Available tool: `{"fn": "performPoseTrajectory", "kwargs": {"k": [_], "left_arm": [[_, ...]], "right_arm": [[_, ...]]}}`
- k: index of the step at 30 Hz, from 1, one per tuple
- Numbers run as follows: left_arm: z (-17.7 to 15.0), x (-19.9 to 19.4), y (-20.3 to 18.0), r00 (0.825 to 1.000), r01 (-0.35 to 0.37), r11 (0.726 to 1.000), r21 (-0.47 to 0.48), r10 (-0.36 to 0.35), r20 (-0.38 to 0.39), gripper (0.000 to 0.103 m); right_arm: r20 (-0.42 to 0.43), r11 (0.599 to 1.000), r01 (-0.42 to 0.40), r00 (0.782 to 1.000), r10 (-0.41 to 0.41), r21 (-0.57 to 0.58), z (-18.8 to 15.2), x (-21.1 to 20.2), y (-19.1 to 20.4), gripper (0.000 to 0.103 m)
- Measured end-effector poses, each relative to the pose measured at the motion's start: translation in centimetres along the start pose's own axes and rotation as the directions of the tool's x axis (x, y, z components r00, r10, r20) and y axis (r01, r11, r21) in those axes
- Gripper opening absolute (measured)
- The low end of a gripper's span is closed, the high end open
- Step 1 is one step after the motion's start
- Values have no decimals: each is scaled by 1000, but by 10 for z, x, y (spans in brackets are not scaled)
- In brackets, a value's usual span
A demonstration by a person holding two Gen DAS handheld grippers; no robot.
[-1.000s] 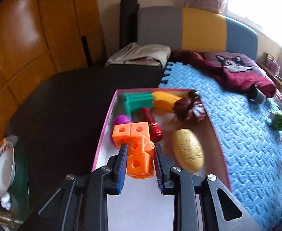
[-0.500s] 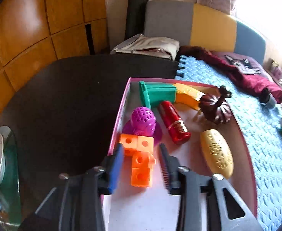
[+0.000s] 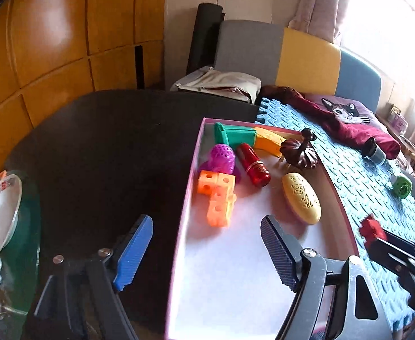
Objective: Organize rigid objects
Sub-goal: 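Lower the orange cubes and red puzzle piece into the tray and open both grippers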
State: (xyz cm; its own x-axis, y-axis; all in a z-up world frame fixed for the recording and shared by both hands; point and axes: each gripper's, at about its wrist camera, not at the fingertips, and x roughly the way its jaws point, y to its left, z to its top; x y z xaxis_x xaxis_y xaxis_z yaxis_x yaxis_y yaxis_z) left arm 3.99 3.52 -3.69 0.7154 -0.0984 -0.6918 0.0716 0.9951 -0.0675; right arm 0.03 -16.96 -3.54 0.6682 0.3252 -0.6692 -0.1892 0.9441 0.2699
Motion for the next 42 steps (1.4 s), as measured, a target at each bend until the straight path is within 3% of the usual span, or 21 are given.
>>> {"fn": "performPoseTrajectory", "kwargs": {"k": [4,17,27,35,42], "left_arm": [[-5,-11,8,1000,-10,1000,-3,10,14,87],[-11,-16,51,999,-16,991,-130,12,-35,87],[-12,-18,56,999,-19,988,-154,13,-40,87],[-13,-16,52,999,-2,988,-156,-6,-49,87],[-15,-16,33,995,72,989,-127,-80,-60,87]], "right_arm": [[-33,999,-32,999,31,-27,11,18,17,32],[-120,995,-15,993,2,-104,34,79,53,32],[-121,990,13,992,-30,-141,47,107,63,35],[-100,996,-4,995,-6,-91,43,86,53,36],[-71,993,43,996,-51,-112,40,63,49,36]]}}
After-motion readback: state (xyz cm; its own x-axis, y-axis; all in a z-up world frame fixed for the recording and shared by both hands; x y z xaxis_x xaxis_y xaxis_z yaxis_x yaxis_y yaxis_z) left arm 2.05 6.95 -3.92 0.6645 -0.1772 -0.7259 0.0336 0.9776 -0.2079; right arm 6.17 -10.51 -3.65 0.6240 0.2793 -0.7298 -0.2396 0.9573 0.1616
